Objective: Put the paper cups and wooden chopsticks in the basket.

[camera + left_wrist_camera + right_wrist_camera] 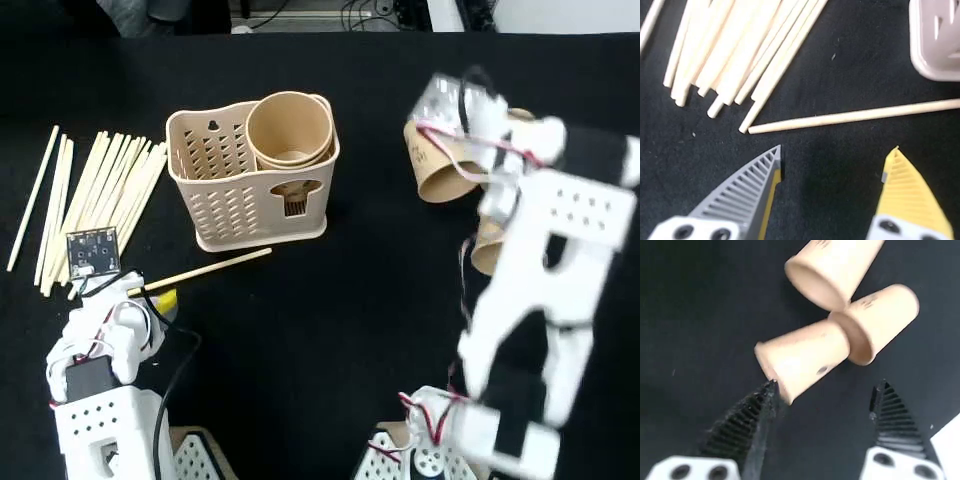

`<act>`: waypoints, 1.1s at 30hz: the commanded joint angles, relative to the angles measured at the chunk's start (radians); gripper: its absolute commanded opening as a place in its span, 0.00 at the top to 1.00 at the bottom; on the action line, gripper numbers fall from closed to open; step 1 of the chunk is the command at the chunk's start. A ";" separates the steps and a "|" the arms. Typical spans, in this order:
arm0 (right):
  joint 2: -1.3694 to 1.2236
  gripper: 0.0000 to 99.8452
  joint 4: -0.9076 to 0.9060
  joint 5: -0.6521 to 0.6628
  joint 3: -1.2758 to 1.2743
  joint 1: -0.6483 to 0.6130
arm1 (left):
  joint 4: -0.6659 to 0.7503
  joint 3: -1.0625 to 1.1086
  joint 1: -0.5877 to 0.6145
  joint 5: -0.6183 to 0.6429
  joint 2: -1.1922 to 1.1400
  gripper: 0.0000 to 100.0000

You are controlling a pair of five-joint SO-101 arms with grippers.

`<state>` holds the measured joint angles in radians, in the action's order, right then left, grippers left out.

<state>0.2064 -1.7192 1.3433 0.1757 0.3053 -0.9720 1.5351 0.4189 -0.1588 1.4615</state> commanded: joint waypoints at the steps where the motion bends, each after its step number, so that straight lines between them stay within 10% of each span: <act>1: 0.209 0.70 0.103 0.060 -0.220 0.074 | 0.017 -0.001 -0.010 -0.005 0.005 0.69; 19: 0.773 0.70 1.224 0.341 -1.549 0.308 | 0.015 -0.001 -0.010 -0.005 0.005 0.69; 33: 0.412 0.71 1.809 0.103 -1.570 0.176 | 0.014 -0.001 -0.010 -0.005 0.005 0.69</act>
<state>0.7112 0.0437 1.4922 -1.4983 0.5033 -0.9720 1.5382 0.4189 -0.1588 1.4615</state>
